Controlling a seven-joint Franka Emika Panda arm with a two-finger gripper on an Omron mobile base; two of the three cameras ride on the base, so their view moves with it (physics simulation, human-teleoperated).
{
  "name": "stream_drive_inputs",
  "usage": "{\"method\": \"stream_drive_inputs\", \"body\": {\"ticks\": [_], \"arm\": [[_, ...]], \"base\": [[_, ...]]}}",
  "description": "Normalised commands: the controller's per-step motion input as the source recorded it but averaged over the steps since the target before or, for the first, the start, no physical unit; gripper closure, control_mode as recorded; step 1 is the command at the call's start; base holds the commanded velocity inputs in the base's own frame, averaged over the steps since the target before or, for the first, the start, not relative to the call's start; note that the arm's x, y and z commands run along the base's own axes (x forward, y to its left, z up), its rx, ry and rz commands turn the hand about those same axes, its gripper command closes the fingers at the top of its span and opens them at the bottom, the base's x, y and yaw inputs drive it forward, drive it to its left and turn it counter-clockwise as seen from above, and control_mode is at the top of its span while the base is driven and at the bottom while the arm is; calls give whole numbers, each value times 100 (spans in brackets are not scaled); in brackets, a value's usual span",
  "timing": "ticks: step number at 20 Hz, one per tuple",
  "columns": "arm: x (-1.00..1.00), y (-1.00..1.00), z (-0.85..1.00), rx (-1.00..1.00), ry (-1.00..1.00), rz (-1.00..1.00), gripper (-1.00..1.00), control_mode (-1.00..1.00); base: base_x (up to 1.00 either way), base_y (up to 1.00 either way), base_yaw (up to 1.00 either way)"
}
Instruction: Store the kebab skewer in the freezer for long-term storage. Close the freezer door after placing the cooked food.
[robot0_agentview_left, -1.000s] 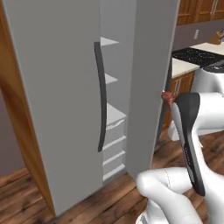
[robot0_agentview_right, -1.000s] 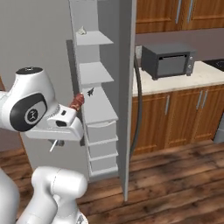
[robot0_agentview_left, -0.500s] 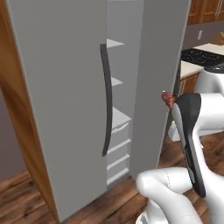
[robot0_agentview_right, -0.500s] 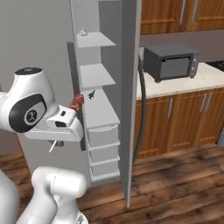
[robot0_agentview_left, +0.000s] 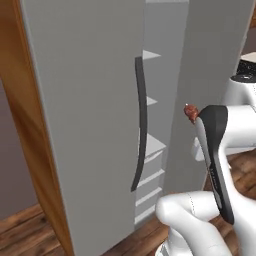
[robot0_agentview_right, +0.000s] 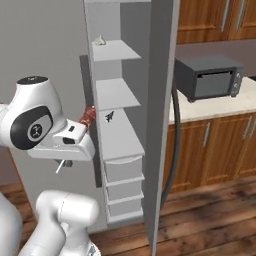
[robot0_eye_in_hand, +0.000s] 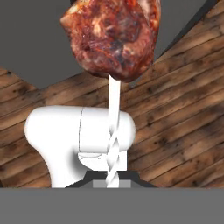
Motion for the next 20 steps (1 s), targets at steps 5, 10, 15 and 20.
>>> {"method": "stream_drive_inputs", "body": {"ticks": [5,10,15,20], "arm": [[0,0,0,0,0,0,100,100],[0,0,0,0,0,0,100,100],[0,0,0,0,0,0,100,100],[0,0,0,0,0,0,100,100]], "base": [[50,-15,11],[43,-17,13],[39,-40,14],[21,-41,13]]}}
